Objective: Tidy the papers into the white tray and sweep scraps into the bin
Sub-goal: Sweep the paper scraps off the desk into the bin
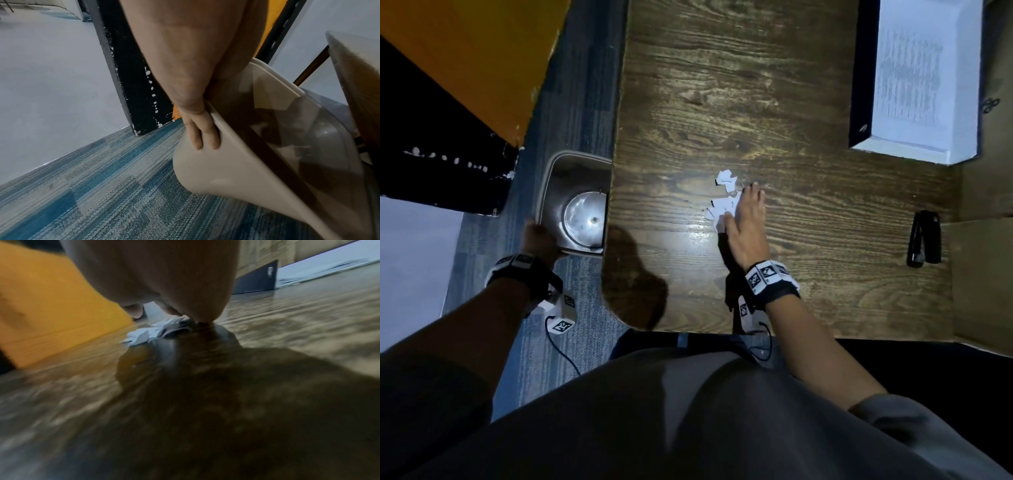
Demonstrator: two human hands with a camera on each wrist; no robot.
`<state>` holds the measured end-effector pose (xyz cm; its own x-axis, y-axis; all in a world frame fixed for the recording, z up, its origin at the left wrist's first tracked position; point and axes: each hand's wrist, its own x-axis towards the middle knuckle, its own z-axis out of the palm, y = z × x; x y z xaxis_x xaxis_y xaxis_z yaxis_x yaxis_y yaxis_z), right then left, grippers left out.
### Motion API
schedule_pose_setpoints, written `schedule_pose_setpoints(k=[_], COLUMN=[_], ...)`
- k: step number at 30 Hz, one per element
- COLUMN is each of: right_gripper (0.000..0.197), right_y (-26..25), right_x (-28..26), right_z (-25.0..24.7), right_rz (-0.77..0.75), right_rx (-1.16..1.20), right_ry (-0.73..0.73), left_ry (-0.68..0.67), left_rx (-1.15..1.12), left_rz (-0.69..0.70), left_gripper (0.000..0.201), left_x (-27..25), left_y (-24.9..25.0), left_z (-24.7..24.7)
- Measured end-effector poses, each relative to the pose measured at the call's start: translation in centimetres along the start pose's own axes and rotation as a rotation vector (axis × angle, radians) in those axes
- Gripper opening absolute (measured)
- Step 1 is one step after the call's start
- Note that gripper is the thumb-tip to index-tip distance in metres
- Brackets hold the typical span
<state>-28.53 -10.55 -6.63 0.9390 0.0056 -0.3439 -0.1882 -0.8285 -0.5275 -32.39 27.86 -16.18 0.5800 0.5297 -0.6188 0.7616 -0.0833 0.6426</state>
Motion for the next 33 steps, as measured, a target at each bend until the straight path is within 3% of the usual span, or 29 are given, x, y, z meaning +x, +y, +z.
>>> schedule_pose_setpoints(k=[3, 6, 12, 14, 16, 18, 21, 26, 29, 31, 33], right_gripper=[0.067, 0.068, 0.067, 0.065, 0.064, 0.067, 0.071, 0.070, 0.065, 0.064, 0.067], right_y=[1.2, 0.7, -3.7, -3.3, -1.9, -0.2, 0.0, -5.3, -6.8, -5.8, -3.5], right_x=[1.9, 3.9, 2.1, 1.3, 0.6, -0.1, -1.6, -3.1, -3.1, -1.8, 0.6], right_z=[-1.8, -2.1, 1.9, 1.7, 0.7, -0.2, 0.8, 5.4, 5.1, 3.1, 0.6], right_rz=[0.079, 0.139, -0.153, -0.190, -0.094, 0.105, 0.261, 0.031, -0.097, -0.065, 0.067], right_rx=[-0.002, -0.092, -0.173, -0.143, -0.093, -0.070, -0.165, -0.150, -0.111, -0.053, -0.038], right_ry=[0.125, 0.097, -0.151, -0.130, 0.014, 0.116, 0.109, -0.041, -0.108, 0.010, 0.152], left_ry=[0.006, 0.008, 0.009, -0.003, 0.002, 0.022, 0.034, 0.042, 0.022, -0.019, -0.046], left_rx=[0.008, -0.008, -0.132, -0.137, -0.115, -0.124, -0.103, -0.130, -0.186, -0.195, -0.193], left_rz=[0.009, -0.014, -0.042, -0.015, 0.012, 0.007, 0.018, 0.004, -0.030, -0.022, -0.018], left_gripper=[0.028, 0.042, 0.048, 0.046, 0.046, 0.047, 0.045, 0.039, 0.035, 0.030, 0.035], left_x=[1.4, 1.5, 0.4, -0.1, -0.6, -0.9, -0.7, -0.2, 0.2, 0.4, 0.7], left_y=[-1.7, -1.9, -1.2, -0.8, -0.6, -0.5, -0.8, -1.5, -2.0, -2.3, -2.5], left_z=[-0.6, -0.7, -0.2, -0.1, 0.0, 0.1, 0.1, 0.3, 0.3, 0.2, 0.0])
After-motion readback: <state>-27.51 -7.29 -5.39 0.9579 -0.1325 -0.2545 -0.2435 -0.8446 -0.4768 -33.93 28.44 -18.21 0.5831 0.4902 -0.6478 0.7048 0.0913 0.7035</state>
